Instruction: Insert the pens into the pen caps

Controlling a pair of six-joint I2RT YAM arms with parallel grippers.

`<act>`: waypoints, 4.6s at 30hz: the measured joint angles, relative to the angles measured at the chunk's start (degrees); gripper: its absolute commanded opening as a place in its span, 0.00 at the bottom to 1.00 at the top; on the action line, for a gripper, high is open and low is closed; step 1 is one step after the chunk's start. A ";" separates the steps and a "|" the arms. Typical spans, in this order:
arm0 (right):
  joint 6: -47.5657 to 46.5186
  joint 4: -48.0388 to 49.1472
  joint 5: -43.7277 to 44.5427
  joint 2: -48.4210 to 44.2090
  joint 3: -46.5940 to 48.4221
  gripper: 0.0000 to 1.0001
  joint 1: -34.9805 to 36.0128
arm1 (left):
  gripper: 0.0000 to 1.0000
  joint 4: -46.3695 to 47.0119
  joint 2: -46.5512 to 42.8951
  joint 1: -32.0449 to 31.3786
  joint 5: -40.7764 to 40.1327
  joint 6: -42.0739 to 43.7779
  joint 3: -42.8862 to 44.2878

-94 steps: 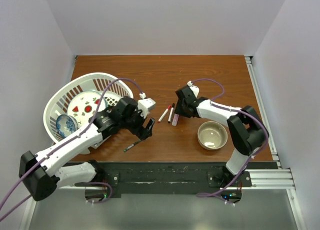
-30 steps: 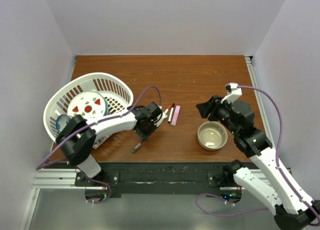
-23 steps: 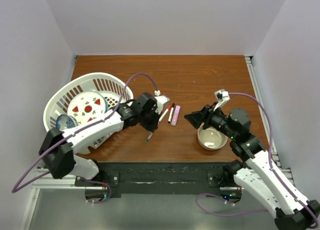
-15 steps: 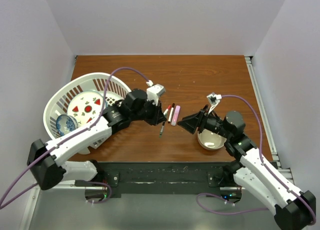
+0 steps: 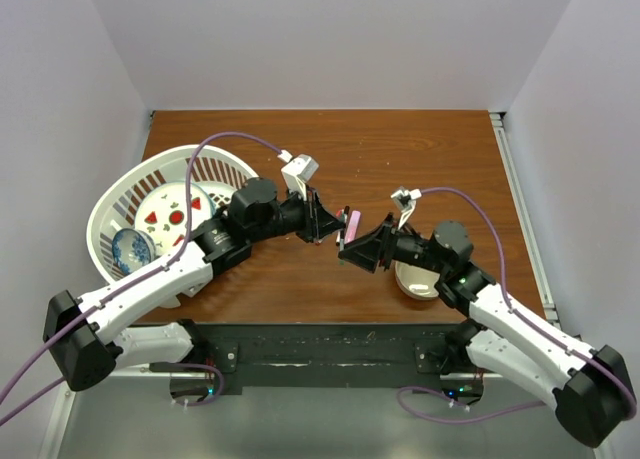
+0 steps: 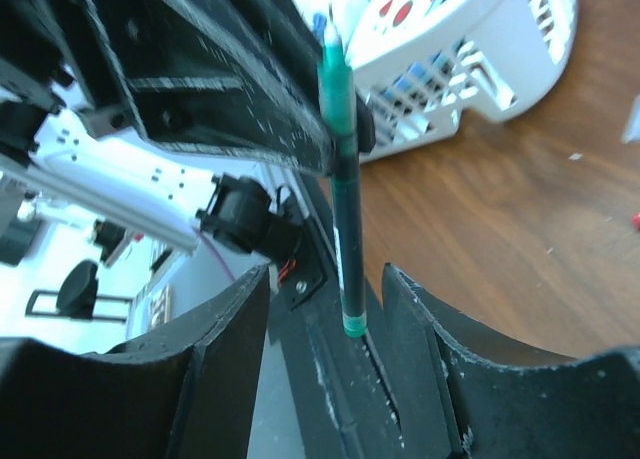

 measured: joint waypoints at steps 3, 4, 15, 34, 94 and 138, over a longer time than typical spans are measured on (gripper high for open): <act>-0.52 -0.50 1.20 1.44 0.42 0.39 2.27 | 0.00 1.49 0.00 0.00 0.63 -0.66 -0.02; -0.76 -0.70 1.60 1.77 0.68 0.31 2.84 | 0.00 1.84 -0.04 0.00 0.76 -0.76 -0.02; -3.21 -3.98 6.40 -0.70 1.31 0.00 4.15 | 0.48 2.51 -0.46 0.02 1.27 -0.94 0.11; -5.40 -26.77 28.79 -15.34 6.58 0.00 3.85 | 0.44 -16.06 5.51 1.75 -26.05 -2.38 9.88; -10.12 -46.40 45.40 -30.67 14.47 0.00 3.85 | 0.02 -32.37 54.95 6.36 -31.45 32.00 34.34; -11.65 -48.78 47.95 -30.05 16.41 0.00 3.85 | 0.36 -37.66 53.79 13.88 -15.04 49.68 34.10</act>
